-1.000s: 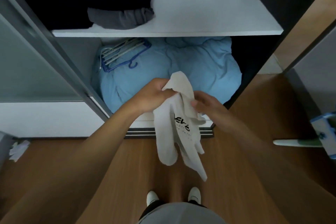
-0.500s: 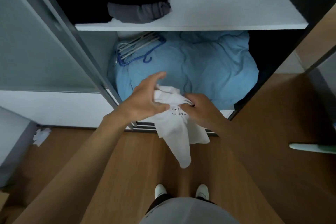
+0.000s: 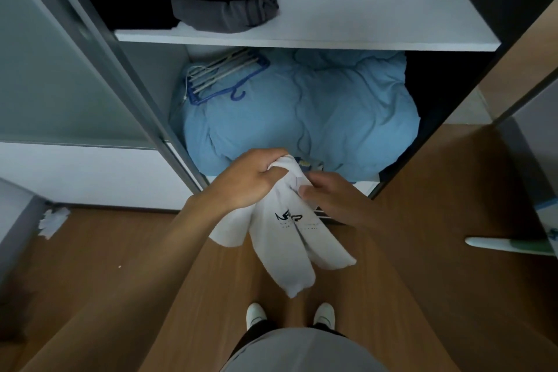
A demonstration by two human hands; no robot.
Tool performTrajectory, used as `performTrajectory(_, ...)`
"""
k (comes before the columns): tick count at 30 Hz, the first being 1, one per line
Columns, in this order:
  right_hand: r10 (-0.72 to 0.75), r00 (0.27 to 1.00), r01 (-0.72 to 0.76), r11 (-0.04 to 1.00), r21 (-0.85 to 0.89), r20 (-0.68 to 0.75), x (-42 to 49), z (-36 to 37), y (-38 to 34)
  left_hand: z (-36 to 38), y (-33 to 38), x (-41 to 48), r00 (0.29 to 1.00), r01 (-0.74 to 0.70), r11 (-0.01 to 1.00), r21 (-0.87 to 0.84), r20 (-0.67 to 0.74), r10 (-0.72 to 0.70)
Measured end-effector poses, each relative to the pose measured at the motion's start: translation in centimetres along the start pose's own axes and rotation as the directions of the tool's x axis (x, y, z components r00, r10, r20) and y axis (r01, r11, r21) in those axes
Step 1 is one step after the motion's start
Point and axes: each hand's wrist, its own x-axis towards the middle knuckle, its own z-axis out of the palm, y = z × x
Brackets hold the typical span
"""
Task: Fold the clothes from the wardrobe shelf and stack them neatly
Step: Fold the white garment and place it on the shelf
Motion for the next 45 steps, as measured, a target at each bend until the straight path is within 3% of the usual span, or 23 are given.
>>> performTrajectory(3,-0.009,0.999,0.000,0.968,-0.251,-0.033,0.6,-0.2,1.8,1.2,-0.1,0.1,1.000,0.017,0.997,-0.077,-0.024,-0.019)
performTrajectory(6,0.101,0.993,-0.120,0.890,-0.440,-0.068,0.5,-1.1,4.2,1.5,-0.7,0.1,0.982,0.055,0.958,-0.282,-0.159,-0.103)
performTrajectory(9,0.173,0.960,-0.234,0.926,-0.295,-0.218,-0.1,-2.7,5.3,1.8,-1.9,-0.3,0.944,0.049,0.940,-0.338,-0.290,-0.154)
performTrajectory(12,0.133,0.931,-0.165,0.984,-0.067,-0.341,-0.6,-4.3,4.8,2.6,-4.7,-0.9,0.907,0.141,0.970,-0.199,-0.367,-0.207)
performTrajectory(16,0.136,0.952,-0.131,0.991,0.039,-0.275,-0.9,-4.5,2.7,3.2,-8.4,-1.7,0.858,0.249,0.962,-0.114,-0.434,-0.274)
performTrajectory(23,0.150,0.939,-0.106,0.982,0.155,-0.310,-1.3,-4.2,2.3,3.1,-8.9,-0.7,0.835,0.168,0.972,-0.163,-0.501,-0.228)
performTrajectory(25,0.121,0.941,-0.096,0.991,0.095,-0.316,-1.4,-4.2,2.7,3.2,-8.3,-0.3,0.820,0.188,0.962,-0.197,-0.508,-0.264)
performTrajectory(29,0.030,0.927,-0.106,0.977,-0.186,-0.374,-1.7,-4.5,3.7,2.9,-8.1,0.0,0.808,0.230,0.948,-0.217,-0.501,-0.311)
performTrajectory(33,0.039,0.924,-0.243,0.829,-0.504,-0.381,-1.5,-5.3,4.9,2.4,-8.9,-0.7,0.816,0.259,0.944,-0.206,-0.476,-0.328)
performTrajectory(35,0.040,0.895,-0.309,0.773,-0.554,-0.444,-1.6,-5.1,5.5,2.2,-9.0,-1.1,0.835,0.236,0.961,-0.145,-0.476,-0.277)
performTrajectory(38,0.024,0.856,-0.277,0.865,-0.418,-0.517,-1.5,-4.2,6.1,2.4,-9.2,-1.5,0.887,0.216,0.976,0.031,-0.425,-0.183)
performTrajectory(41,0.151,0.842,-0.193,0.981,-0.028,-0.517,-1.5,-3.2,6.2,2.3,-9.6,-1.6,0.913,0.296,0.930,0.219,-0.350,-0.208)
performTrajectory(43,0.254,0.865,-0.174,0.961,0.216,-0.433,-1.4,-2.5,5.9,2.0,-10.0,-1.6,0.922,0.332,0.893,0.303,-0.303,-0.240)
performTrajectory(45,0.277,0.888,-0.161,0.935,0.317,-0.367,-1.5,-2.1,5.7,1.7,-10.3,-1.7,0.927,0.324,0.903,0.281,-0.283,-0.245)
